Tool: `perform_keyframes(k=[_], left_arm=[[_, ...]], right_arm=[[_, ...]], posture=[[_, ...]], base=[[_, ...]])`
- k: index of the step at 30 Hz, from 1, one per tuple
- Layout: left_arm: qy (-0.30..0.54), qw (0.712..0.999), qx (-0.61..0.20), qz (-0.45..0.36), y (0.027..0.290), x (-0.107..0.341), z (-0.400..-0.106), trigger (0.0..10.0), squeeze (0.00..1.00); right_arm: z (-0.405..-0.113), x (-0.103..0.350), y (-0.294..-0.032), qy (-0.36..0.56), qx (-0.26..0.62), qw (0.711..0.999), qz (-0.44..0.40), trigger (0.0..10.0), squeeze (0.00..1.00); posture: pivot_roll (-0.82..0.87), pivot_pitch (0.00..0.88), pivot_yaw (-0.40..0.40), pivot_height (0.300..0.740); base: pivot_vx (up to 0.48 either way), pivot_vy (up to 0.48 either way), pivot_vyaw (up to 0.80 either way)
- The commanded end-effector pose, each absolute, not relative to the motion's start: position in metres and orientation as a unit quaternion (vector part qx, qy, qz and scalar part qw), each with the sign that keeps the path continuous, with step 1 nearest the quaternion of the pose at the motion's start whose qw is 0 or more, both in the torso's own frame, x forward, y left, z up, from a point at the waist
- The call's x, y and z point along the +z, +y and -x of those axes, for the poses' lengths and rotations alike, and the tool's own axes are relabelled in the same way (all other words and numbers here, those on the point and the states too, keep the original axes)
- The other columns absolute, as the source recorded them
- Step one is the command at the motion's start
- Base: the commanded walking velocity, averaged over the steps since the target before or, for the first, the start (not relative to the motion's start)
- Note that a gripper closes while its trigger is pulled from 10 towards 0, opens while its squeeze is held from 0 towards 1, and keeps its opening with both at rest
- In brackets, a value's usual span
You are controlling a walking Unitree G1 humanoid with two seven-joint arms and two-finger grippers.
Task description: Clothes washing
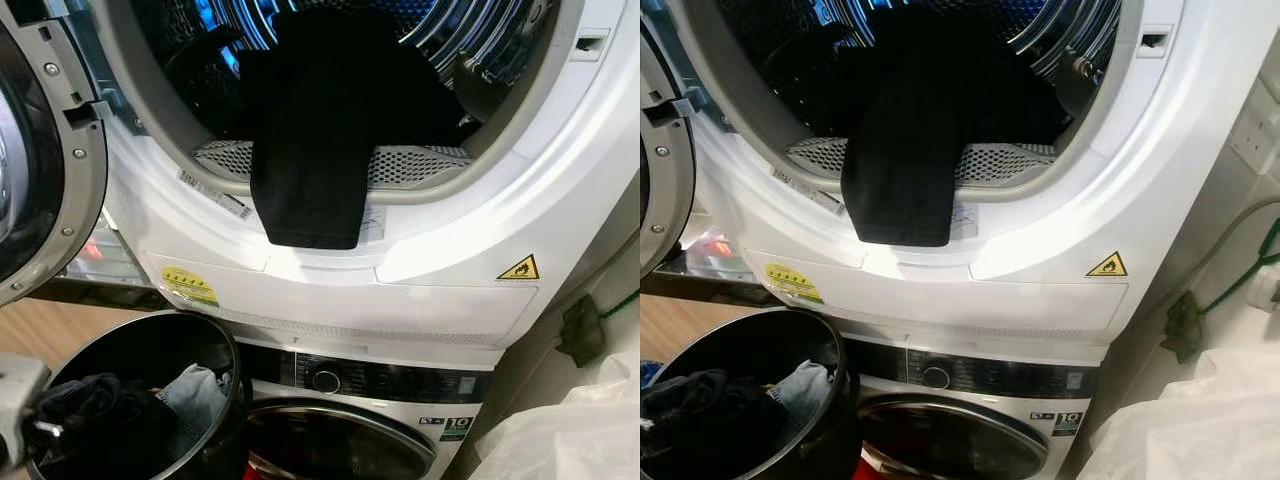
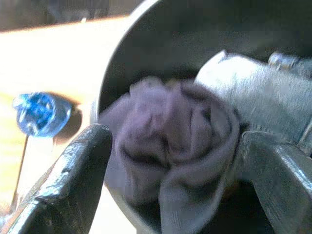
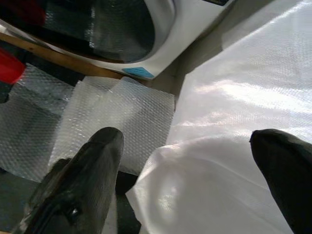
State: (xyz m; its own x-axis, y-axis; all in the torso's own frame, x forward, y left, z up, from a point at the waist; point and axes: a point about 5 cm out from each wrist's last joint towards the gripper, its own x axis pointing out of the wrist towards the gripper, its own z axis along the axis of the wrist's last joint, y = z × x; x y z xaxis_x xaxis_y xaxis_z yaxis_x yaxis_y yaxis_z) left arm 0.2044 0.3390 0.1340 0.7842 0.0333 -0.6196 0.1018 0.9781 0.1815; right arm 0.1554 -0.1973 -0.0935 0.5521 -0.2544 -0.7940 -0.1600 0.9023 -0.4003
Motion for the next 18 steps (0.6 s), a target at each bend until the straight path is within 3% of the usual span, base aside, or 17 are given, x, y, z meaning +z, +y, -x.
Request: perform_keyframes(k=[1, 5, 9, 18], left_arm=[[0.331, 0.936, -0.019, -0.119, 0.348, 0.135, -0.206, 10.0, 1.00], [0.315, 0.941, -0.048, -0.110, 0.354, 0.132, -0.218, 10.0, 1.00], [0.273, 0.951, -0.133, -0.054, 0.345, 0.124, -0.230, 10.0, 1.00], [0.313, 0.938, -0.128, -0.077, 0.362, 0.110, -0.231, 10.0, 1.00]], right_arm=[[-0.151, -0.095, -0.196, 0.479, -0.023, 0.850, 0.217, 10.0, 0.00], [-0.152, -0.095, -0.198, 0.479, -0.021, 0.850, 0.221, 10.0, 0.00], [-0.153, -0.094, -0.202, 0.476, -0.023, 0.850, 0.225, 10.0, 0.00], [-0.152, -0.093, -0.211, 0.476, -0.030, 0.848, 0.231, 10.0, 0.00]], posture=[[0.19, 0.000, 0.063, 0.740], [0.18, 0.000, 0.051, 0.740], [0.16, 0.000, 0.032, 0.740], [0.13, 0.000, 0.022, 0.740]], base=[[0.000, 0.000, 0.00], [0.000, 0.000, 0.00], [0.000, 0.000, 0.00], [0.000, 0.000, 0.00]])
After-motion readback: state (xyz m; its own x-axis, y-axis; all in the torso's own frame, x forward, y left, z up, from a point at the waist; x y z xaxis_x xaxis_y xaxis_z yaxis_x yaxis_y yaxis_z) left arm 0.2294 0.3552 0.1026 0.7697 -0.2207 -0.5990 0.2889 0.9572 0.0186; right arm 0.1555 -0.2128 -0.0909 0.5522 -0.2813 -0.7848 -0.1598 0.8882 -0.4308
